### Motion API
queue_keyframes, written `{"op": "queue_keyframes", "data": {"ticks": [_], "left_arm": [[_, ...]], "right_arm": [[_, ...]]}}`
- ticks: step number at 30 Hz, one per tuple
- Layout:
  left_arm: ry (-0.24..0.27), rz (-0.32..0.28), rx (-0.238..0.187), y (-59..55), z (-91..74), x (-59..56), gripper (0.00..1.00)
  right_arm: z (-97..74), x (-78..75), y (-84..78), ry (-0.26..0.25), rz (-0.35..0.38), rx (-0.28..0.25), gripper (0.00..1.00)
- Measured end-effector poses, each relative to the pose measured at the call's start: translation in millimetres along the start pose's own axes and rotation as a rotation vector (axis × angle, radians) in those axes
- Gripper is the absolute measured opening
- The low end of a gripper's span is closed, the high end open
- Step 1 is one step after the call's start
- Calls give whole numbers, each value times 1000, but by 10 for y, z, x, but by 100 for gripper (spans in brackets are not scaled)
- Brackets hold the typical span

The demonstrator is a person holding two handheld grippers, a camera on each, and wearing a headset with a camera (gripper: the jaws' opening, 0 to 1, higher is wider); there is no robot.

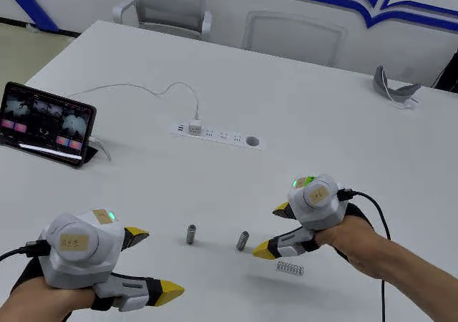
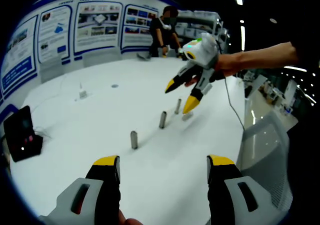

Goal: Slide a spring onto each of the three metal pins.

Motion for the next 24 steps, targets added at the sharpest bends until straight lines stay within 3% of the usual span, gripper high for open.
{"op": "queue_keyframes", "data": {"ticks": [15,24], "left_arm": [[-17,8,5,18,91,-32,73],[-29,16,7,67,182,-41,73]], "right_arm": [[-203,60,-24,-65,112,-111,69],[-301,146,-96,-89,137,-133,72]]}}
Point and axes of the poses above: the centre of the closed fingertips' face, and the gripper's own axes: z roughly forward along the fingers, x roughly to its left, y roughly out of its top, the point moved 7 cm from there along -z, roughly backward along the fingers, and after that the axes turned 3 degrees about -y, right-handed, at the moved point
